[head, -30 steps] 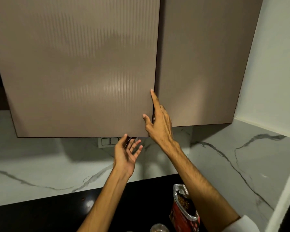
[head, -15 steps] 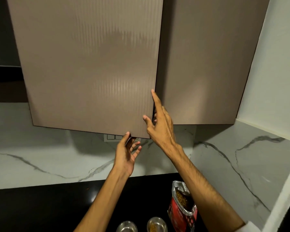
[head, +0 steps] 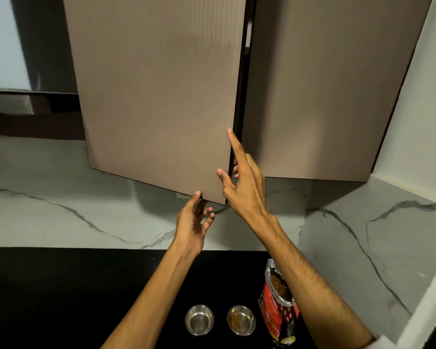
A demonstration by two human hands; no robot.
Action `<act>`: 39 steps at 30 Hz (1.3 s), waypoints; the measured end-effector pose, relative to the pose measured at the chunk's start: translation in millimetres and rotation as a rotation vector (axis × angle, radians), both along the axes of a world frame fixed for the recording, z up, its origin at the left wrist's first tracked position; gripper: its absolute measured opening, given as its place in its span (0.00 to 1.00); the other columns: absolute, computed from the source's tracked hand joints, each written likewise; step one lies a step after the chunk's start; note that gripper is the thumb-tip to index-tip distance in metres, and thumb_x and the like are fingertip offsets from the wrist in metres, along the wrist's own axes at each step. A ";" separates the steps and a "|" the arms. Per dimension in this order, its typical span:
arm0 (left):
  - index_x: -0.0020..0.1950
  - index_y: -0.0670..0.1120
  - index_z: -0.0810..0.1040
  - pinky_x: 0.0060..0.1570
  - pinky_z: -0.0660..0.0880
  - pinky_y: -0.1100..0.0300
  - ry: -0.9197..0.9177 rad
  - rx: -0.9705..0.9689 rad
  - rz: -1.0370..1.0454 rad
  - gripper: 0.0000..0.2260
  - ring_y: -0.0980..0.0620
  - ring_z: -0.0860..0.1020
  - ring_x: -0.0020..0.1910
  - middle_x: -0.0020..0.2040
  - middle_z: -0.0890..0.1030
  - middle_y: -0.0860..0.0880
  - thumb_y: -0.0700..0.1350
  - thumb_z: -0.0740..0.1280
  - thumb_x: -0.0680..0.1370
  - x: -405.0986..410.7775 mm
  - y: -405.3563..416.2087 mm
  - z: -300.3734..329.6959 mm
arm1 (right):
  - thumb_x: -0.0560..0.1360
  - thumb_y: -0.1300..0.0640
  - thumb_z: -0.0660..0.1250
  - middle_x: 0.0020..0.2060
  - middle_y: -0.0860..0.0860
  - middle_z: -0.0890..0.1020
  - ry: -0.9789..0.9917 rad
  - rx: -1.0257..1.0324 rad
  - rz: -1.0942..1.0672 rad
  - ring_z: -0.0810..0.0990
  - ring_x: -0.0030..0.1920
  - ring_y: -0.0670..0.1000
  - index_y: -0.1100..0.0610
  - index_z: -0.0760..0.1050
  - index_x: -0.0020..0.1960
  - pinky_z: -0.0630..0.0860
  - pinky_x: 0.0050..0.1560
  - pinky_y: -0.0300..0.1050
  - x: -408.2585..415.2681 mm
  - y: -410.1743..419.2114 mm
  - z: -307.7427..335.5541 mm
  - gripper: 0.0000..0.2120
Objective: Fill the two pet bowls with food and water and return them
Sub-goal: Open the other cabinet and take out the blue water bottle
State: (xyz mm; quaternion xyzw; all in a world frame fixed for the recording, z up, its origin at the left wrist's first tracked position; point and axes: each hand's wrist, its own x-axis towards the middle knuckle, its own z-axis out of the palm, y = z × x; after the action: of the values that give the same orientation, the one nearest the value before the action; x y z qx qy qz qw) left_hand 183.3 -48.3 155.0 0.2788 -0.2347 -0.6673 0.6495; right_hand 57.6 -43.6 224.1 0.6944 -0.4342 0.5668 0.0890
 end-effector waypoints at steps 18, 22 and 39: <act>0.63 0.48 0.79 0.33 0.76 0.61 -0.026 -0.072 0.092 0.15 0.53 0.73 0.33 0.43 0.84 0.45 0.51 0.70 0.79 39.2 52.3 -3.2 | 0.78 0.57 0.76 0.37 0.42 0.75 -0.058 -0.073 0.257 0.79 0.33 0.46 0.53 0.56 0.84 0.80 0.36 0.32 29.8 50.4 9.4 0.42; 0.67 0.48 0.76 0.30 0.75 0.61 -0.023 -0.077 0.131 0.18 0.51 0.73 0.34 0.49 0.79 0.42 0.52 0.69 0.79 48.1 60.2 -2.3 | 0.79 0.56 0.74 0.35 0.46 0.77 -0.067 -0.111 0.322 0.79 0.34 0.48 0.52 0.58 0.83 0.81 0.34 0.38 41.1 59.9 13.3 0.38; 0.79 0.56 0.68 0.38 0.79 0.57 0.086 -0.155 0.381 0.29 0.51 0.81 0.42 0.62 0.83 0.44 0.47 0.70 0.78 103.5 87.5 -11.7 | 0.80 0.56 0.69 0.40 0.48 0.83 -0.013 -0.196 0.599 0.83 0.41 0.45 0.56 0.63 0.81 0.81 0.52 0.34 97.1 91.7 21.0 0.32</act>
State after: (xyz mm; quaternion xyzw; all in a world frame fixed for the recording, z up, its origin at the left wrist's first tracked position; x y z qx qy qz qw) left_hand 286.8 39.2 143.3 0.2385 -0.2003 -0.5238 0.7928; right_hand 154.7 48.1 245.1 0.7760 -0.1541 0.6114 -0.0180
